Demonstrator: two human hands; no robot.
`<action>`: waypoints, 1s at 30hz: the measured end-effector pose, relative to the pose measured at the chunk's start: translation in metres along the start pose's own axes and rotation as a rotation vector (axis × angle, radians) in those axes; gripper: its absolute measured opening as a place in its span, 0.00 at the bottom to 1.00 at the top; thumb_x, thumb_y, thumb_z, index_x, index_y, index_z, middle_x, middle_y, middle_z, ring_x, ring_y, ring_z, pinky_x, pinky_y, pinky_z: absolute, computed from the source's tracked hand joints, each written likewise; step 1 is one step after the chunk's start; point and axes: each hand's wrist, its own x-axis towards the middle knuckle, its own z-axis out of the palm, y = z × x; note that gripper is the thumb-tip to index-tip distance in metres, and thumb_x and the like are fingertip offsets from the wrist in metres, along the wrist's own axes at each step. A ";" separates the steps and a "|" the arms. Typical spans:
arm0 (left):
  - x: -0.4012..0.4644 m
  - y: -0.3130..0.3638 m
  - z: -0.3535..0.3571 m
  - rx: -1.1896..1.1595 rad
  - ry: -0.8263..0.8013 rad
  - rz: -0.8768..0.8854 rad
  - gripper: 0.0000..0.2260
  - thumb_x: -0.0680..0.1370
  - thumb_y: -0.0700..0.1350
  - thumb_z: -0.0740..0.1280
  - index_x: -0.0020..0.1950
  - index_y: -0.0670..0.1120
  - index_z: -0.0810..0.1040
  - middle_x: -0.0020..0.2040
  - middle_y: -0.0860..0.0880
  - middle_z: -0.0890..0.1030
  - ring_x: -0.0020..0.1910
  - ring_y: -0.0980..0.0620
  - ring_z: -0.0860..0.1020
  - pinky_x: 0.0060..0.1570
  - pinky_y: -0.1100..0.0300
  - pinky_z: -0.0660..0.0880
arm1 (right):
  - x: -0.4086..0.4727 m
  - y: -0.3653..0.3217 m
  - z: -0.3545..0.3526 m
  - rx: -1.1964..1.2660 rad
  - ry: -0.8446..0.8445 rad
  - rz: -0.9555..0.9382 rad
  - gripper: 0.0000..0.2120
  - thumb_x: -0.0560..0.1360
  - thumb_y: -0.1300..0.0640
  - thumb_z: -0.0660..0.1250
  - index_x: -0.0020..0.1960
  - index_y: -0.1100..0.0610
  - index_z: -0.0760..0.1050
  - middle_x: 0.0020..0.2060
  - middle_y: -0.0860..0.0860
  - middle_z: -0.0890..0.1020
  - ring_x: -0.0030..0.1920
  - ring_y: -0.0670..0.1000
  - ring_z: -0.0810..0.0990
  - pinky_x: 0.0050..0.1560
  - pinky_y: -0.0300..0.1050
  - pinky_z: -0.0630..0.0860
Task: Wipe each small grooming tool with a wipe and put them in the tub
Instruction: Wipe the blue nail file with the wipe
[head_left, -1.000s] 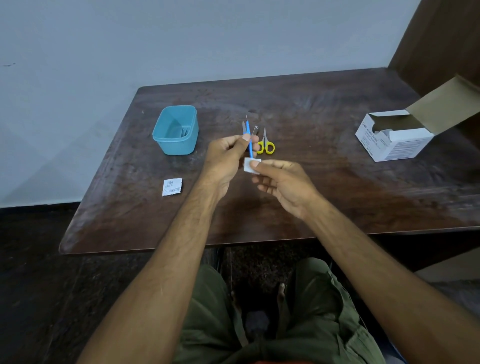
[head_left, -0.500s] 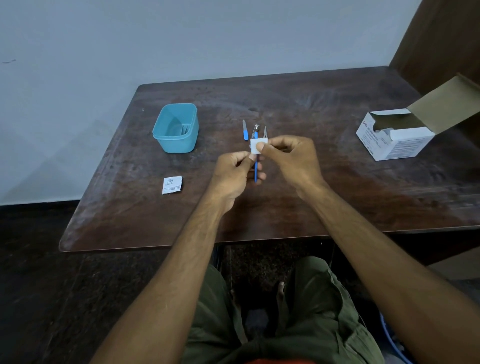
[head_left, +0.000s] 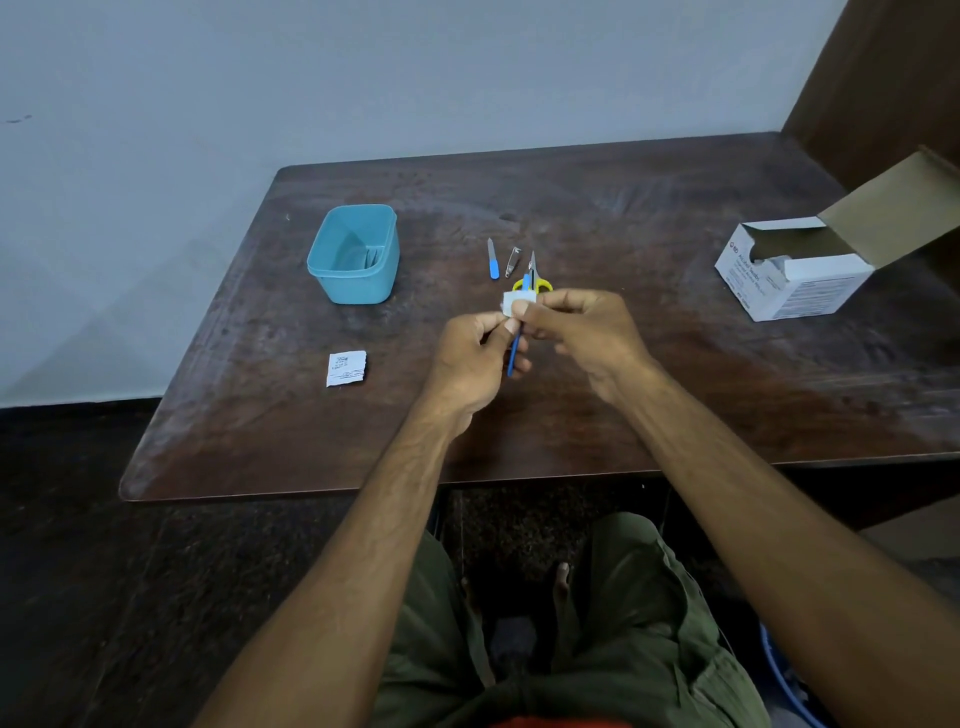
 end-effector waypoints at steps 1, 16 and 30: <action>-0.001 0.000 0.001 -0.001 -0.003 0.003 0.11 0.82 0.39 0.59 0.48 0.39 0.79 0.35 0.49 0.77 0.28 0.57 0.76 0.30 0.65 0.73 | 0.002 -0.002 0.000 0.028 0.021 0.011 0.05 0.72 0.58 0.74 0.40 0.58 0.81 0.30 0.51 0.80 0.29 0.41 0.78 0.27 0.26 0.69; -0.003 0.007 0.001 -0.034 0.074 0.022 0.04 0.78 0.39 0.67 0.48 0.42 0.81 0.33 0.49 0.78 0.27 0.58 0.76 0.28 0.68 0.72 | 0.005 -0.015 0.006 0.139 0.035 0.132 0.07 0.74 0.53 0.72 0.39 0.54 0.79 0.38 0.50 0.84 0.33 0.42 0.81 0.39 0.38 0.70; -0.004 0.005 0.001 0.030 0.159 0.025 0.02 0.76 0.40 0.70 0.47 0.43 0.82 0.35 0.48 0.80 0.26 0.58 0.77 0.32 0.64 0.76 | 0.012 -0.014 0.008 0.146 0.105 0.099 0.08 0.73 0.53 0.73 0.37 0.53 0.79 0.47 0.56 0.85 0.38 0.47 0.81 0.36 0.35 0.72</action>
